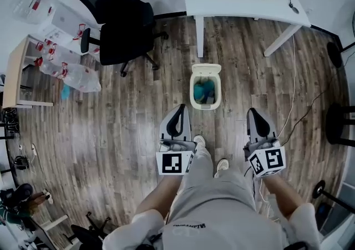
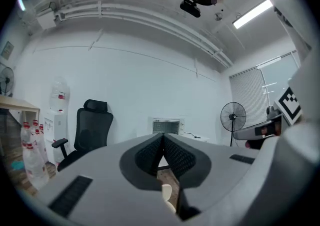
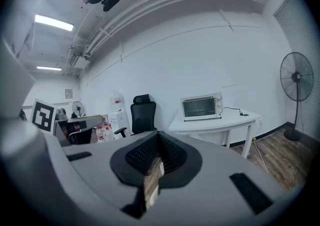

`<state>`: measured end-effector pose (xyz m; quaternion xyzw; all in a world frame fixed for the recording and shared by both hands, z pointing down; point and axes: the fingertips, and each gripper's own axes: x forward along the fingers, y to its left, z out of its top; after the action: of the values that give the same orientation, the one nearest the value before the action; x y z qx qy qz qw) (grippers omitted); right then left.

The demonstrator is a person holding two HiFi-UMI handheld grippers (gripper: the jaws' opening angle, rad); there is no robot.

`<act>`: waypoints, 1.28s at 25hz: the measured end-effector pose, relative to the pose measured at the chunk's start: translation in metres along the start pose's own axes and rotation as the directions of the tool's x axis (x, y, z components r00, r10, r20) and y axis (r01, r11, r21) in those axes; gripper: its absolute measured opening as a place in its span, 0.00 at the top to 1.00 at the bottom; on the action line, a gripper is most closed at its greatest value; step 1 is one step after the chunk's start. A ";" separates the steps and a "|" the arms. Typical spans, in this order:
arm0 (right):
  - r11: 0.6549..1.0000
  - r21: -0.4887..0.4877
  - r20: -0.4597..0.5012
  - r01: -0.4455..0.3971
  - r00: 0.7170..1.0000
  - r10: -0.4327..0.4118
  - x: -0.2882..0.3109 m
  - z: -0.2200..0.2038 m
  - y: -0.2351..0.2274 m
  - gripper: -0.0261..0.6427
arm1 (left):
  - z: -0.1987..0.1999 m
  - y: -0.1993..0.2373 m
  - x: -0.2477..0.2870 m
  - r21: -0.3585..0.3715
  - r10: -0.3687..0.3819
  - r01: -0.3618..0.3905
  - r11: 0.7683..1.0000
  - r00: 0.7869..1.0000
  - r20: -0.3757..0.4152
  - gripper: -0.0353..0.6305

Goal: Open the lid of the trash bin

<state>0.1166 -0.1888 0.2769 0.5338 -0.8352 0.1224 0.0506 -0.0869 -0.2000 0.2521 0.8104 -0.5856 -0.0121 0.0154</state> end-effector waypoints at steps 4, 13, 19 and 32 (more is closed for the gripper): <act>1.000 -0.004 0.038 -0.020 0.999 0.020 -0.053 0.007 0.000 0.94 | 0.017 -0.024 -0.041 0.028 0.038 -0.039 0.999 0.999 0.030 0.95; 0.998 0.001 0.085 -0.055 0.995 0.055 -0.209 -0.010 -0.001 0.94 | 0.037 -0.124 -0.164 0.049 0.088 -0.092 0.995 0.993 0.077 0.95; 0.998 0.041 0.084 -0.047 0.996 0.044 -0.285 -0.026 -0.008 0.94 | 0.040 -0.179 -0.226 0.075 0.079 -0.083 0.994 0.995 0.065 0.95; 0.998 0.035 0.097 -0.052 0.994 0.048 -0.327 -0.027 0.034 0.94 | 0.065 -0.182 -0.285 0.084 0.051 -0.059 0.995 0.994 0.092 0.95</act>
<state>0.2234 0.1192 0.2278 0.5188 -0.8473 0.1137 -0.0029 -0.0058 0.1271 0.1803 0.7925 -0.6077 -0.0226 -0.0456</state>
